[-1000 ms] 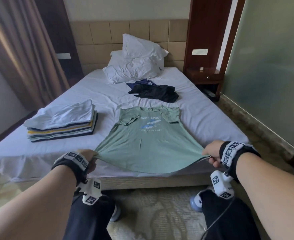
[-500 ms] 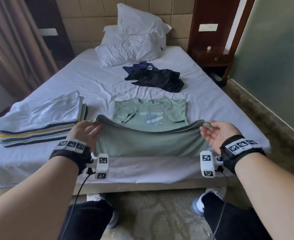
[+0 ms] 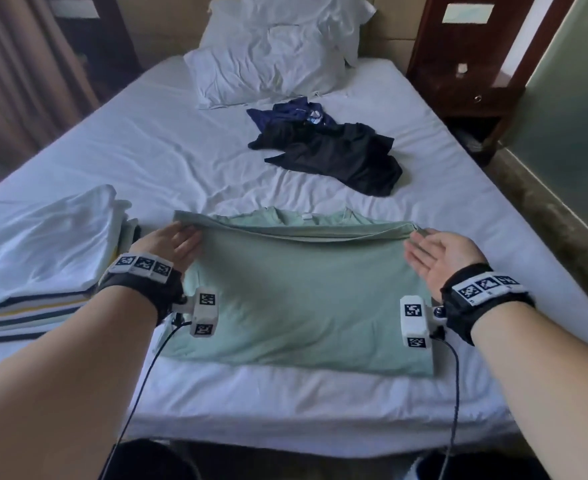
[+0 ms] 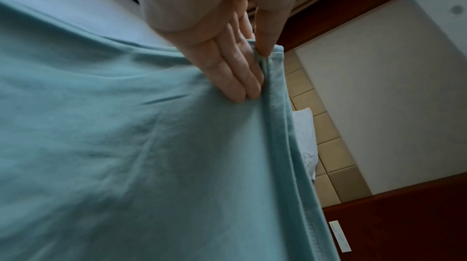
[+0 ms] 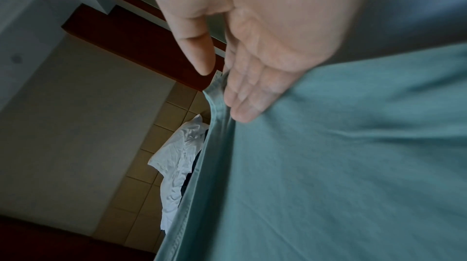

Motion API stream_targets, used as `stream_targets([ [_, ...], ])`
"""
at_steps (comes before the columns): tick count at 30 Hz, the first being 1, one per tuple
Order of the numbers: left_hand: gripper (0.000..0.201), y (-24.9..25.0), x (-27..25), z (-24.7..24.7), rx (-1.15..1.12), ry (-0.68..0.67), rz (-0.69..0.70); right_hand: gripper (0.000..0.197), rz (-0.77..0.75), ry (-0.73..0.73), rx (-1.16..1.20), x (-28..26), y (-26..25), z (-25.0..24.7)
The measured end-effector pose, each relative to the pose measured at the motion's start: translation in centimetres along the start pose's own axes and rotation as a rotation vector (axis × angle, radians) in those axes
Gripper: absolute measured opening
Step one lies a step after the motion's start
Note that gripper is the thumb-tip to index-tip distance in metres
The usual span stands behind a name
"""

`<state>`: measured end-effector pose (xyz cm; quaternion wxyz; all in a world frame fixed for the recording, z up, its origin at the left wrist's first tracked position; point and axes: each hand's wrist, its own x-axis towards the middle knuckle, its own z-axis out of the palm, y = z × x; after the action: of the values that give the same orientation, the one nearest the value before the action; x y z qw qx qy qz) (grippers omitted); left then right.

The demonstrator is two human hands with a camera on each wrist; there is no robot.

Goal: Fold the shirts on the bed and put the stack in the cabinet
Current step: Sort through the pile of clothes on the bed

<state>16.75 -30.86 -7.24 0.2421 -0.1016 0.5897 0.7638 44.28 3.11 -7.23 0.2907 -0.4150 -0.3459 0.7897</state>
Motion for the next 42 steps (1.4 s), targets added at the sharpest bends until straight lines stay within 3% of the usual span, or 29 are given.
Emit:
stream_targets([
  [1, 0.066, 0.3, 1.1, 0.6, -0.022, -0.01, 0.003, 0.023, 0.001, -0.002, -0.003, 1.1, -0.5, 0.7],
  [3, 0.024, 0.5, 4.1, 1.7, -0.079, 0.009, -0.011, 0.023, -0.002, -0.005, -0.006, 3.2, -1.3, 1.8],
  [4, 0.019, 0.6, 5.7, 2.1, -0.095, 0.035, -0.015, 0.023, -0.004, -0.004, -0.007, 4.2, -1.6, 2.4],
  [8, 0.013, 1.5, 10.6, 4.7, -0.064, 0.019, -0.052, 0.02, -0.002, 0.031, -0.013, 8.5, -2.2, 4.3],
  [15, 0.033, 0.6, 14.5, 6.9, -0.037, -0.038, -0.131, 0.022, 0.037, 0.105, -0.113, 13.6, -1.0, 6.0],
  [19, 0.024, 1.4, 11.9, 6.3, -0.013, 0.019, -0.013, 0.019, -0.017, 0.103, -0.192, 11.5, -0.6, 6.2],
  [22, 0.014, 1.8, 8.9, 5.6, 0.233, 0.042, 0.136, 0.016, -0.127, 0.1, -0.499, 8.4, 0.3, 5.9],
  [26, 0.038, 0.2, 3.8, 3.8, 1.232, -0.077, 0.503, 0.035, -0.304, -0.054, -1.379, 3.1, 2.5, 4.4],
  [28, 0.05, -2.2, 1.4, 2.6, 1.471, -0.189, 0.539, 0.044, -0.348, -0.137, -1.692, 0.7, 4.4, 3.3],
  [31, 0.079, -6.0, -0.6, 1.0, 1.706, -0.288, 0.503, 0.055, -0.467, -0.173, -1.899, -2.1, 7.1, 1.6],
  [33, 0.088, -8.0, -1.2, -0.2, 1.788, -0.274, 0.404, 0.071, -0.446, -0.155, -1.992, -3.1, 8.8, -0.1],
  [36, 0.091, -9.7, -1.6, -1.5, 1.763, -0.305, 0.252, 0.093, -0.223, -0.176, -2.059, -3.5, 10.7, -2.2],
  [40, 0.142, -10.0, -1.3, -1.3, 1.801, -0.333, 0.197, 0.103, -0.09, -0.218, -2.167, -2.7, 11.1, -2.4],
  [42, 0.152, -9.9, -1.1, -1.6, 1.786, -0.38, 0.177, 0.105, -0.054, -0.247, -2.225, -2.7, 10.9, -2.1],
])
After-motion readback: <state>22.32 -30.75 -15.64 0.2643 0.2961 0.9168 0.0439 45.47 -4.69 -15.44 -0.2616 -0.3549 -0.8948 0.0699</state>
